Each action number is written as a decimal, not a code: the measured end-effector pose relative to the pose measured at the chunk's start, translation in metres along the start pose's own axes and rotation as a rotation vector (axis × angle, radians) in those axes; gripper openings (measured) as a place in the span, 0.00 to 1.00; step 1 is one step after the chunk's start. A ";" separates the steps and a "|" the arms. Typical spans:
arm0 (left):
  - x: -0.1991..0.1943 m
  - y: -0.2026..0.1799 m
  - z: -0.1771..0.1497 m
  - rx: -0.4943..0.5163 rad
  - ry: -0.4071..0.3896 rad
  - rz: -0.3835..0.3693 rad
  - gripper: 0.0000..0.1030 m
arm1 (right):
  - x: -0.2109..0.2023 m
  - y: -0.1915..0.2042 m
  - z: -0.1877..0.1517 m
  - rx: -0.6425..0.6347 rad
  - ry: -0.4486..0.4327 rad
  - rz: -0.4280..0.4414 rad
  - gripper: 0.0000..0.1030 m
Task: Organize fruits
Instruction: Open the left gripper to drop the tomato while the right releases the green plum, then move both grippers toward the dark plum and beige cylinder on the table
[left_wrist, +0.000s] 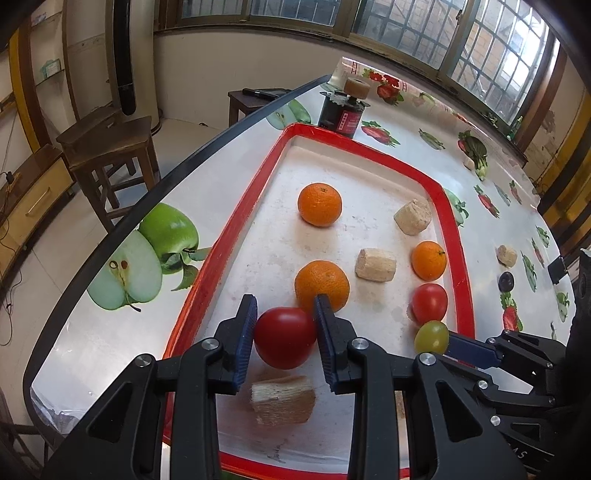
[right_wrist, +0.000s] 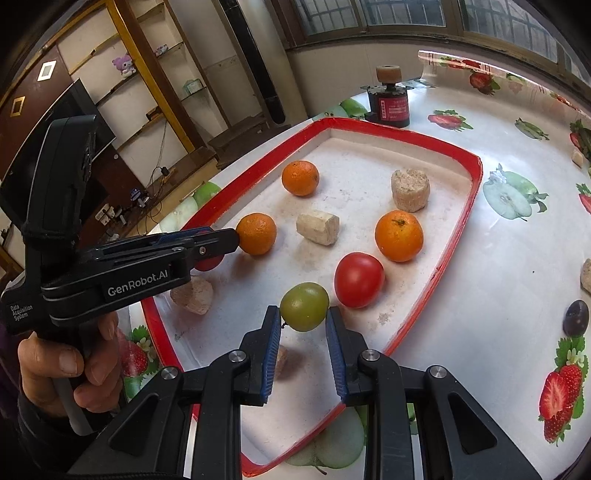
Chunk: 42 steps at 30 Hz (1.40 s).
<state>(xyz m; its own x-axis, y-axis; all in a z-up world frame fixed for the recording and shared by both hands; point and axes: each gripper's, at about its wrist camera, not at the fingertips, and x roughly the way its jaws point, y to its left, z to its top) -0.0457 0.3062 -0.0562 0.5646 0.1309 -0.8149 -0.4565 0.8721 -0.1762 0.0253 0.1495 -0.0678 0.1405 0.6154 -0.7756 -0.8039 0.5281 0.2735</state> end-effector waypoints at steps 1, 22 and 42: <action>0.000 0.001 0.000 -0.003 0.001 -0.002 0.29 | 0.001 0.000 0.000 0.001 0.002 -0.002 0.25; -0.018 0.003 -0.003 -0.036 -0.024 0.028 0.54 | -0.024 -0.003 -0.008 0.010 -0.036 -0.023 0.30; -0.050 -0.050 -0.011 0.048 -0.067 -0.030 0.54 | -0.096 -0.063 -0.037 0.137 -0.138 -0.107 0.34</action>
<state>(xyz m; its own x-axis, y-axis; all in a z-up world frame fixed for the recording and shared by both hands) -0.0587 0.2510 -0.0126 0.6233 0.1343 -0.7704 -0.4058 0.8976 -0.1719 0.0406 0.0353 -0.0316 0.3062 0.6206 -0.7218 -0.6956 0.6635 0.2754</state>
